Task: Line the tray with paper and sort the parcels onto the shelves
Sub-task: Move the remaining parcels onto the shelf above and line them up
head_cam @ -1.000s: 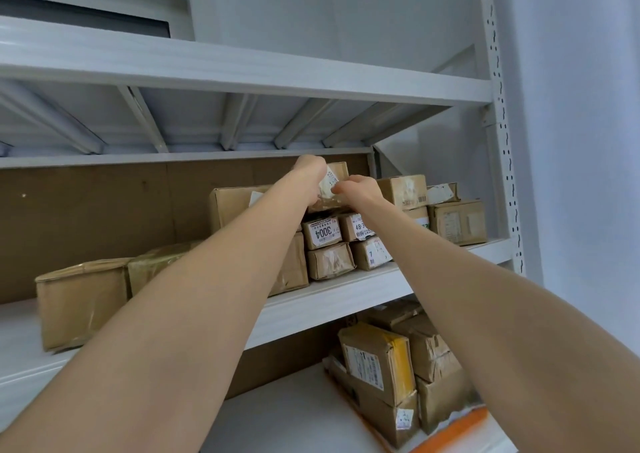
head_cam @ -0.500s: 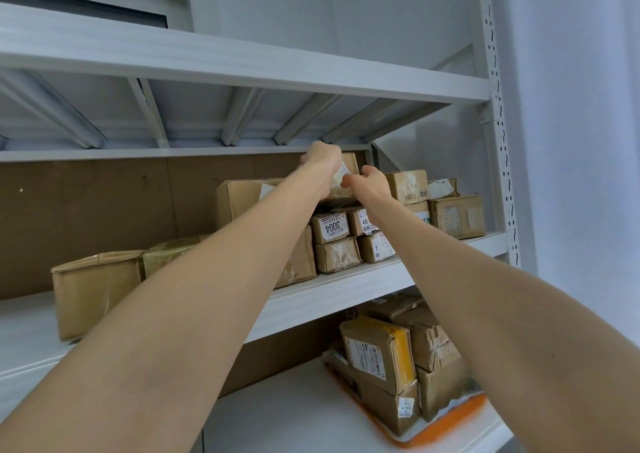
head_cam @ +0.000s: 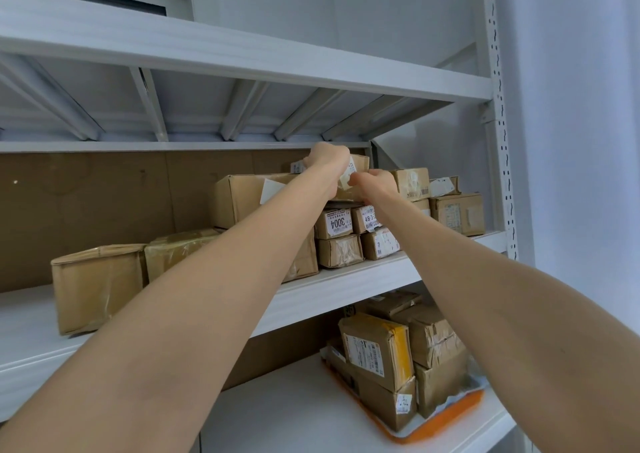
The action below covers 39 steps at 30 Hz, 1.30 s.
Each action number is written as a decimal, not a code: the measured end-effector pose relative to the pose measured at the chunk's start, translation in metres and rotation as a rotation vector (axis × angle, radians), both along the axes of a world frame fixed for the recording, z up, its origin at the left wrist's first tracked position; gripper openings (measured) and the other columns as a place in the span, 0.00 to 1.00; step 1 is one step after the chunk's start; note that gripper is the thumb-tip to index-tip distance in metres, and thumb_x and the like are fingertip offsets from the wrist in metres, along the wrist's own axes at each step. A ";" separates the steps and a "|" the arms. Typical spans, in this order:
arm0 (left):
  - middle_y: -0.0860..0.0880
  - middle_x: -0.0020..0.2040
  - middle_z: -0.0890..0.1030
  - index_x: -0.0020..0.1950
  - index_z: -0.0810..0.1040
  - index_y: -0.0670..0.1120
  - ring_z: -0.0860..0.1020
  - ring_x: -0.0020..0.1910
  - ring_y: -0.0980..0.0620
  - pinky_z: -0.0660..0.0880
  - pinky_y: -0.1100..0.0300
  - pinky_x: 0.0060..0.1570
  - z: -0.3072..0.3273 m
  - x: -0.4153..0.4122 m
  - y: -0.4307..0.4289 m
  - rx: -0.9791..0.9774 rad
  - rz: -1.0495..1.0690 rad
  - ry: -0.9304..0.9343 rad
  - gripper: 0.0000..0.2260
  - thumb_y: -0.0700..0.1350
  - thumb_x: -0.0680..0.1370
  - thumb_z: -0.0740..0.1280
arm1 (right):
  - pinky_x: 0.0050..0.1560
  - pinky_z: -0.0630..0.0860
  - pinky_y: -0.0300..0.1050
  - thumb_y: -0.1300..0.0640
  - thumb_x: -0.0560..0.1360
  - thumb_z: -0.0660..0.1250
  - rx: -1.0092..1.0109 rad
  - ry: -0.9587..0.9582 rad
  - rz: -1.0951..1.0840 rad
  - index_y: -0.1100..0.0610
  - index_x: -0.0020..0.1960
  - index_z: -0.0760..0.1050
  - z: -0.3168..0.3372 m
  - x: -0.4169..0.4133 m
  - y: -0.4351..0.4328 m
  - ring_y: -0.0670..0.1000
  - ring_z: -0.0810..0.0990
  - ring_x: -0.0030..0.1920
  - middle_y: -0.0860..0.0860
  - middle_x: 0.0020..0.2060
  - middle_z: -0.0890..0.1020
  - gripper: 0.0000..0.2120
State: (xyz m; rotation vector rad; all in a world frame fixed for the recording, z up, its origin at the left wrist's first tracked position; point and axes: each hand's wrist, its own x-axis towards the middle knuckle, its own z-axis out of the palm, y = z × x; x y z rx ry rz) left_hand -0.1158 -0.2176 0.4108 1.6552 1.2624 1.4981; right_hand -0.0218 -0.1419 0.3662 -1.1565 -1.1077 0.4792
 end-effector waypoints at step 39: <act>0.46 0.67 0.68 0.66 0.71 0.47 0.71 0.62 0.51 0.65 0.67 0.53 -0.056 -0.009 0.001 0.656 0.003 0.286 0.16 0.39 0.78 0.62 | 0.63 0.73 0.58 0.48 0.72 0.67 -0.034 -0.090 -0.410 0.52 0.73 0.60 -0.039 -0.001 -0.055 0.60 0.70 0.65 0.57 0.69 0.66 0.33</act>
